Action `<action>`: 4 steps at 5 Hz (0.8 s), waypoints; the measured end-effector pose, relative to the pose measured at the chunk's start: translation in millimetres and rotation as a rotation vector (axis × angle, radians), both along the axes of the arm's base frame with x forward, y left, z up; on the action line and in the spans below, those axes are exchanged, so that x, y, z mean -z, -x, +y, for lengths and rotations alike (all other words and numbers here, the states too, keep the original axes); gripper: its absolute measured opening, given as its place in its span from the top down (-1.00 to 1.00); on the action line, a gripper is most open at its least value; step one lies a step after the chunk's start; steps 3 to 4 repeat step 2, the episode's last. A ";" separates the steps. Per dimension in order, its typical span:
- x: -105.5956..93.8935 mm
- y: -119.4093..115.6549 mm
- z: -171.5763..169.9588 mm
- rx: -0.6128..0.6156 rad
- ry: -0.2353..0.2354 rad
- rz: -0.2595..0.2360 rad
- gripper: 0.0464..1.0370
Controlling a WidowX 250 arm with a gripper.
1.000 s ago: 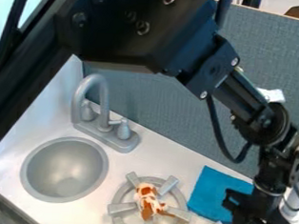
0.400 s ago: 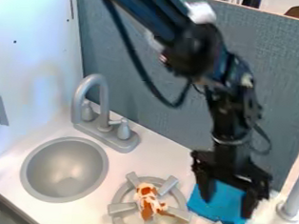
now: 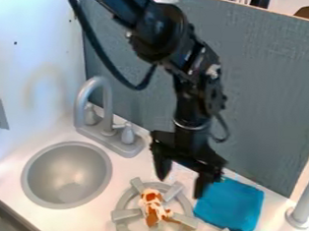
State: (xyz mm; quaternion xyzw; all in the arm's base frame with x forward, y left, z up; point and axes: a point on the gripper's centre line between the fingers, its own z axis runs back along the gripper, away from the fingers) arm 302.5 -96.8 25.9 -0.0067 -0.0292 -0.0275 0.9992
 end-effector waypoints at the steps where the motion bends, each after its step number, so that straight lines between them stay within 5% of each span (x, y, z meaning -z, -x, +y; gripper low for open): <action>1: 7.5 -1.9 36.2 -0.050 -0.071 0.005 -0.93; 2: 18.5 2.3 53.6 -0.077 -0.066 0.068 -0.93; 4: 18.5 2.3 53.6 -0.077 -0.066 0.068 -0.93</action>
